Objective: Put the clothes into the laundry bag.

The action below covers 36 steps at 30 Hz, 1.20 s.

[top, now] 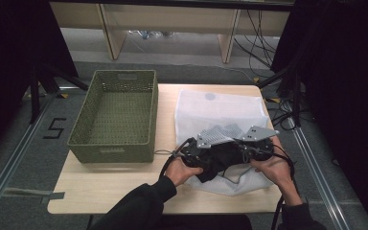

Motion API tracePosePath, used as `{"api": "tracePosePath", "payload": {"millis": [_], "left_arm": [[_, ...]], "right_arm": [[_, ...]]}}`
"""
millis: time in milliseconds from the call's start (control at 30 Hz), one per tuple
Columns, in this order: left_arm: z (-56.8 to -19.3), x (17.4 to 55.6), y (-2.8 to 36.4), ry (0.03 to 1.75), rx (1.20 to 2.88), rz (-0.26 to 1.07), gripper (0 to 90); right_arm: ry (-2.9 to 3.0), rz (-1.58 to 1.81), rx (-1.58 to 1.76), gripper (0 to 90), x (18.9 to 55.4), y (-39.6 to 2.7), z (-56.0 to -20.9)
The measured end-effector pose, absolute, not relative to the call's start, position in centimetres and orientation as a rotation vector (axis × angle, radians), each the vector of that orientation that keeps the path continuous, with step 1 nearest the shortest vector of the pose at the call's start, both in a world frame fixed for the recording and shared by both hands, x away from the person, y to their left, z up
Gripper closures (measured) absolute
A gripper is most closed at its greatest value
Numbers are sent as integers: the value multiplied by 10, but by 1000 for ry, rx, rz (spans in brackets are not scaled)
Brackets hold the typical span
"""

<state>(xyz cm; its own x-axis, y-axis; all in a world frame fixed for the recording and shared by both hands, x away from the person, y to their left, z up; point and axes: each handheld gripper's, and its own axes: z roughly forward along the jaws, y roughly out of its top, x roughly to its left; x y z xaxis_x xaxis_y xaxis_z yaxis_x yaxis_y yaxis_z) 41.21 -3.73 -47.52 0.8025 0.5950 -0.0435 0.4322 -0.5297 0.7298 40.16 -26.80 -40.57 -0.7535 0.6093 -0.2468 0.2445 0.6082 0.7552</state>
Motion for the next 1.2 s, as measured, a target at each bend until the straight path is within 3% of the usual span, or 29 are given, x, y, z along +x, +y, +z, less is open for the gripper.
{"api": "tracePosePath", "payload": {"millis": [67, 167, 433, 533, 700, 767, 1067, 1133, 1200], "left_arm": [[-471, 402, -30, 738, 2237, 248, 333], [-471, 390, -21, 690, 2318, 252, 264], [-490, 392, -37, 609, 2360, 224, 229], [-495, 395, -44, 562, 2395, 231, 337], [-494, 397, -48, 536, 2400, 294, 743], [-491, 399, -50, 539, 2382, 318, 825], [-478, 440, -42, 806, 2139, 346, 838], [-484, 441, -43, 798, 2187, 320, 782], [-492, 438, -43, 814, 2208, 251, 670]], "right_arm": [[2350, 996, 687, 900, 401, -267, -407], [2355, 991, 688, 900, 401, -266, -406], [2359, 985, 671, 900, 401, -265, -407], [2362, 985, 677, 900, 401, -266, -407], [2357, 989, 675, 900, 401, -267, -408], [2356, 992, 678, 900, 400, -267, -407], [2346, 1006, 676, 900, 395, -267, -398], [2353, 1000, 654, 900, 395, -265, -400], [2367, 987, 649, 900, 395, -263, -404]]}}
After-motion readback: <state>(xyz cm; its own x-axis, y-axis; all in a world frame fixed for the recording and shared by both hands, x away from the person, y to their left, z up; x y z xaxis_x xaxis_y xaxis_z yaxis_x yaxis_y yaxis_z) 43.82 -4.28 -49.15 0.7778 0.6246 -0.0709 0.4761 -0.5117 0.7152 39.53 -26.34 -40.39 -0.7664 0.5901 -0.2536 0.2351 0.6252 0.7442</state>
